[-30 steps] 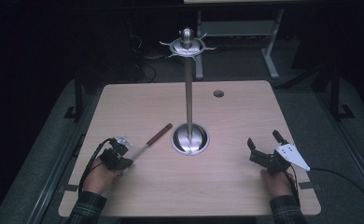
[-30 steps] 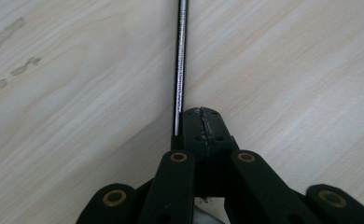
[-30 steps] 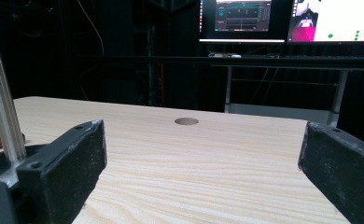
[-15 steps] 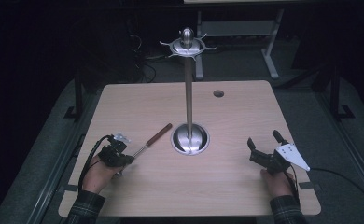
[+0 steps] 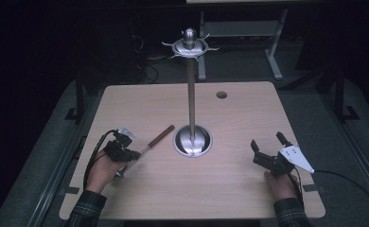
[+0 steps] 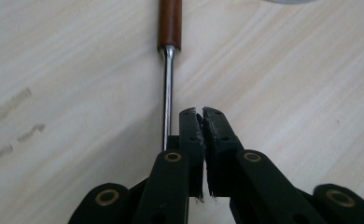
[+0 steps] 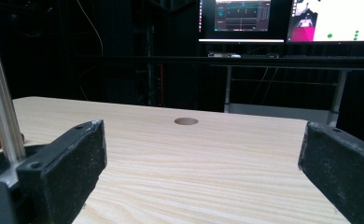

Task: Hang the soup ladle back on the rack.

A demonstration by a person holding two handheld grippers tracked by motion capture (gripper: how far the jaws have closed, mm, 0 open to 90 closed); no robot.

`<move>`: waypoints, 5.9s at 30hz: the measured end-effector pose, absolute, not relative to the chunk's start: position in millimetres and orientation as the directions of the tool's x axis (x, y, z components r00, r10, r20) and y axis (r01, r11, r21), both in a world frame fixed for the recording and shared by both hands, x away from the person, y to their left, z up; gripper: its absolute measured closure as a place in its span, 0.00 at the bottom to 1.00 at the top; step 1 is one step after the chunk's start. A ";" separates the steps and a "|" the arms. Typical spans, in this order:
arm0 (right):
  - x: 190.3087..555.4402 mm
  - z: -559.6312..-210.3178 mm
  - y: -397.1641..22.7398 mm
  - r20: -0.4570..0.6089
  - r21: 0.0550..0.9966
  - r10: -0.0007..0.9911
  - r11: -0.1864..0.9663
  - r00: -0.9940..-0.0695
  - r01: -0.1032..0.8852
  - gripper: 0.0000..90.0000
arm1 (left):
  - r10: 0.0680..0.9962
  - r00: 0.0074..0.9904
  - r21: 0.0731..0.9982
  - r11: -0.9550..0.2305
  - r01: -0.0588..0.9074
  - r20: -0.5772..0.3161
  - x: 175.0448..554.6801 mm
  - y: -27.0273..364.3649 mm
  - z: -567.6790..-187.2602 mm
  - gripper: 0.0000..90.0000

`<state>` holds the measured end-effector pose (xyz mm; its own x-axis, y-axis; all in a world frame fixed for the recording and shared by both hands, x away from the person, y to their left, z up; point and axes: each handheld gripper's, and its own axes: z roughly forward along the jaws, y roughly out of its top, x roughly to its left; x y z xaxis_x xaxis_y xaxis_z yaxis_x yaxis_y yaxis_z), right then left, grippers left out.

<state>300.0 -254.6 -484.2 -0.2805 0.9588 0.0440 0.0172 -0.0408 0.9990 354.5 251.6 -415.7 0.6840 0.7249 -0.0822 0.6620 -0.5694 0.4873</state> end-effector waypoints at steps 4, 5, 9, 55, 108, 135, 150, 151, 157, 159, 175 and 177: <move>299.7 -484.2 -254.3 0.044 0.999 0.959 -0.040 -0.280 0.019 0.00 | 0.718 0.691 0.500 -0.568 0.653 -0.086 363.6 247.5 -411.6 0.94; 299.8 -484.2 -254.4 0.045 0.999 0.959 -0.041 -0.280 0.019 0.00 | 0.716 0.692 0.500 -0.570 0.652 -0.086 365.6 246.5 -410.5 0.94; 299.8 -484.2 -254.4 0.044 0.999 0.959 -0.040 -0.280 0.019 0.00 | 0.714 0.696 0.513 -0.568 0.643 -0.081 373.3 241.5 -405.5 0.92; 299.8 -484.2 -254.4 0.044 0.999 0.959 -0.041 -0.281 0.018 0.00 | 0.691 0.722 0.343 -0.679 0.649 0.002 430.3 192.3 -439.2 0.79; 299.9 -484.1 -254.8 0.047 0.999 0.958 -0.043 -0.284 0.019 0.00 | 0.604 0.777 0.752 -0.426 0.503 -0.178 387.5 239.8 -366.9 0.83; 299.9 -484.1 -254.8 0.047 0.999 0.957 -0.043 -0.285 0.019 0.00 | 0.503 0.852 0.868 -0.347 0.356 -0.148 362.9 239.0 -318.5 0.82; 299.9 -484.1 -254.9 0.049 0.999 0.957 -0.045 -0.286 0.019 0.00 | 0.471 0.876 0.913 -0.304 0.273 -0.105 358.8 224.8 -277.0 0.82; 299.9 -484.1 -254.9 0.049 0.999 0.957 -0.045 -0.286 0.019 0.00 | 0.466 0.879 0.914 -0.303 0.269 -0.104 359.1 223.9 -274.8 0.82; 299.6 -484.1 -254.8 0.053 0.999 0.957 -0.048 -0.286 0.024 0.00 | 0.453 0.887 0.922 -0.298 0.246 -0.091 359.8 217.0 -260.8 0.82; 299.8 -484.1 -254.9 0.051 0.999 0.957 -0.047 -0.286 0.021 0.00 | 0.449 0.889 0.925 -0.296 0.240 -0.087 360.4 214.5 -255.7 0.82; 299.6 -484.1 -254.7 0.055 0.998 0.957 -0.050 -0.287 0.024 0.00 | 0.420 0.905 0.934 -0.292 0.203 -0.065 368.3 202.4 -226.8 0.82; 299.6 -484.1 -254.8 0.054 0.999 0.956 -0.049 -0.287 0.024 0.00 | 0.415 0.908 0.935 -0.293 0.200 -0.064 369.3 201.0 -225.3 0.82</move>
<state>299.6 -254.8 -484.1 -0.2868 0.9565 0.0541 0.0238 -0.0493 0.9985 369.3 201.0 -225.3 0.9076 0.4149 -0.0641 0.1999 -0.2929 0.9350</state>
